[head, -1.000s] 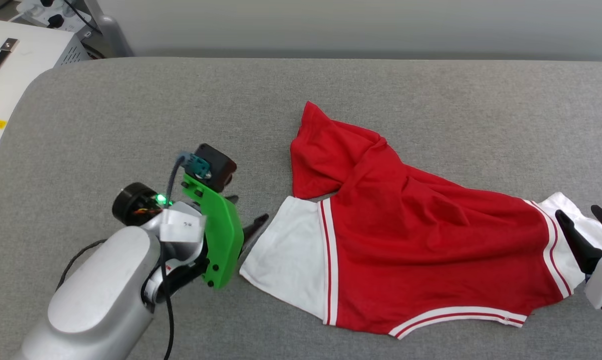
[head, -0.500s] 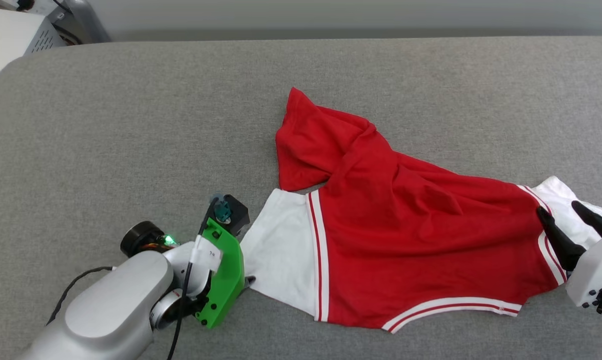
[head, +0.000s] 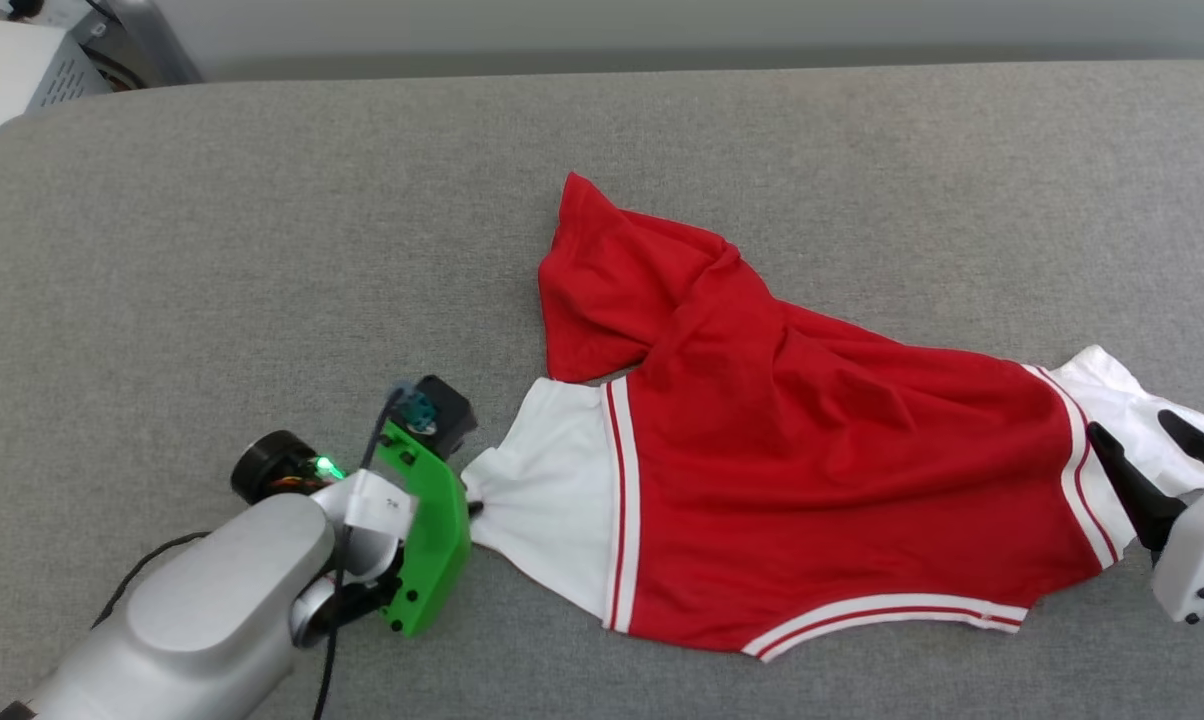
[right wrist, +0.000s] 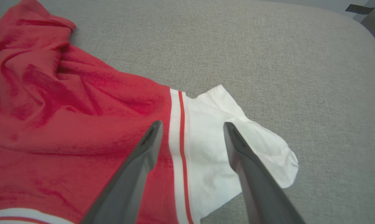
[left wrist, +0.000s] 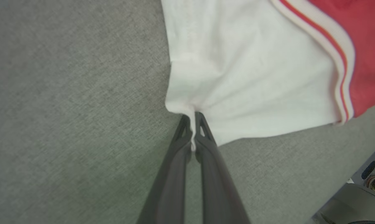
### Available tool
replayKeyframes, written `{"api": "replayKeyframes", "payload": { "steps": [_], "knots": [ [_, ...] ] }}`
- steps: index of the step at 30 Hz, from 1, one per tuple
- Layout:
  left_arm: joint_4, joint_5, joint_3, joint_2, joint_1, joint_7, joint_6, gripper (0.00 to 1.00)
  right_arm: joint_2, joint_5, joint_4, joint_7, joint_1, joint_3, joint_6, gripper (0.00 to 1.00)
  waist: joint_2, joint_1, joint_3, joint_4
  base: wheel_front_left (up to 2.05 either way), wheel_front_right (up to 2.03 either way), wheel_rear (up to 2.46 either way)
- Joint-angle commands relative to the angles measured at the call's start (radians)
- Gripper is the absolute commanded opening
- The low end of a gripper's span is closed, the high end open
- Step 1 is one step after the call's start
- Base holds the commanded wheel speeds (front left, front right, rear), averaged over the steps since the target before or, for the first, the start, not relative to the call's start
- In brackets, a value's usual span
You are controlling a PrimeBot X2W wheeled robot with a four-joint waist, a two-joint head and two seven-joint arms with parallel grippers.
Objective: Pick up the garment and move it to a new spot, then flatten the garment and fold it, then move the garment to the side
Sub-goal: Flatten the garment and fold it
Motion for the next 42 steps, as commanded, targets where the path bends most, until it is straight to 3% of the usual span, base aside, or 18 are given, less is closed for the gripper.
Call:
{"api": "replayKeyframes", "payload": {
  "steps": [1,10,19,28,40,41,42],
  "knots": [
    [0.009,-0.008,0.016,0.029,0.023,-0.024,0.008,0.00,-0.022,0.005,-0.009,0.008,0.023,-0.008,-0.001,1.00,-0.0001,0.0000,-0.034,0.016,0.00,0.00,0.00],
    [-0.076,-0.065,0.123,0.141,0.081,-0.135,0.077,0.00,-0.139,0.054,-0.070,0.106,0.051,-0.012,-0.001,1.00,-0.0001,0.0000,-0.076,0.034,0.00,0.00,0.00],
    [-0.168,-0.072,0.146,0.184,0.115,-0.155,0.134,0.00,-0.257,0.172,-0.085,0.411,0.061,0.020,-0.001,1.00,-0.0001,0.0000,-0.061,0.057,0.00,0.00,0.00],
    [-0.197,-0.048,0.140,0.157,0.087,-0.159,0.151,0.00,-0.229,0.199,-0.024,0.460,0.007,0.070,-0.001,1.00,-0.0001,0.0000,0.000,0.078,0.00,0.00,0.00],
    [-0.172,-0.028,0.125,0.124,0.060,-0.175,0.137,0.00,-0.160,0.175,0.171,0.386,-0.052,0.297,-0.001,1.00,-0.0001,0.0000,0.040,0.094,0.00,0.00,0.00],
    [-0.168,-0.029,0.124,0.123,0.061,-0.177,0.137,0.00,-0.160,0.180,0.177,0.370,-0.057,0.306,-0.001,0.26,-0.0001,0.0000,0.037,0.093,0.00,0.00,0.00],
    [-0.166,-0.031,0.123,0.122,0.064,-0.182,0.133,0.00,-0.161,0.187,0.182,0.346,-0.064,0.317,-0.001,0.00,-0.0001,0.0000,0.030,0.089,0.00,0.00,0.00]
  ]
}}
